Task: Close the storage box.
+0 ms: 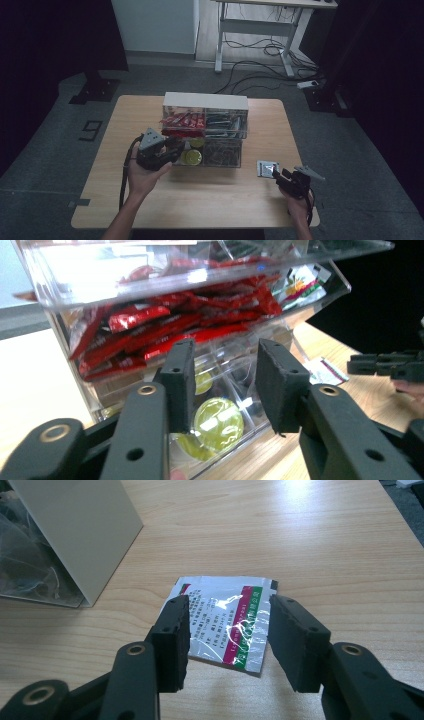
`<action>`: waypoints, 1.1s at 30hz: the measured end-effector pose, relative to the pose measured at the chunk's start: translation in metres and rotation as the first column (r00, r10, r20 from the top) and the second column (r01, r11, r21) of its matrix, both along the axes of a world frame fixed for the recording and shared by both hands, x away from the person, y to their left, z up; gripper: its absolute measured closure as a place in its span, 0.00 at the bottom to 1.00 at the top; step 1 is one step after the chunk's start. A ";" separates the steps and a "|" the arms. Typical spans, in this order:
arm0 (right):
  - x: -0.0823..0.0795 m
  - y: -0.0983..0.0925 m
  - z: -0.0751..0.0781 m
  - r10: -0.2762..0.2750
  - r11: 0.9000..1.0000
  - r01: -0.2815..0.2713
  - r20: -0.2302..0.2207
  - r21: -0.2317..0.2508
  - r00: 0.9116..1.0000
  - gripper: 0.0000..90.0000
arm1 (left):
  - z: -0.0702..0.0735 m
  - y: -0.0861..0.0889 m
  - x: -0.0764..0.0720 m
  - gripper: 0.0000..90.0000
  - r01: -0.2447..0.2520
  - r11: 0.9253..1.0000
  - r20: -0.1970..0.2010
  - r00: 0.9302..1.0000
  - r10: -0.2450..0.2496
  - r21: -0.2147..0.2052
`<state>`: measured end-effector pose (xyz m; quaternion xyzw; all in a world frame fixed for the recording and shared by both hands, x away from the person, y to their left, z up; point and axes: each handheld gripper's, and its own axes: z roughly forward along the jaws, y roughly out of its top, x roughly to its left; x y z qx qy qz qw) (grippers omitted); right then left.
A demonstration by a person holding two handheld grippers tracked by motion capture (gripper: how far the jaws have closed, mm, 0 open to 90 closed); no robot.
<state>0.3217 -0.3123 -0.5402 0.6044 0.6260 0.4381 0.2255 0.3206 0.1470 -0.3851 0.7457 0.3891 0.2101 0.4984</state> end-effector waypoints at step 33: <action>0.000 0.011 -0.006 0.035 0.998 -0.036 -0.005 -0.045 0.999 0.54 | -0.110 0.042 -0.005 0.60 -0.071 0.997 -0.199 0.978 0.062 -0.039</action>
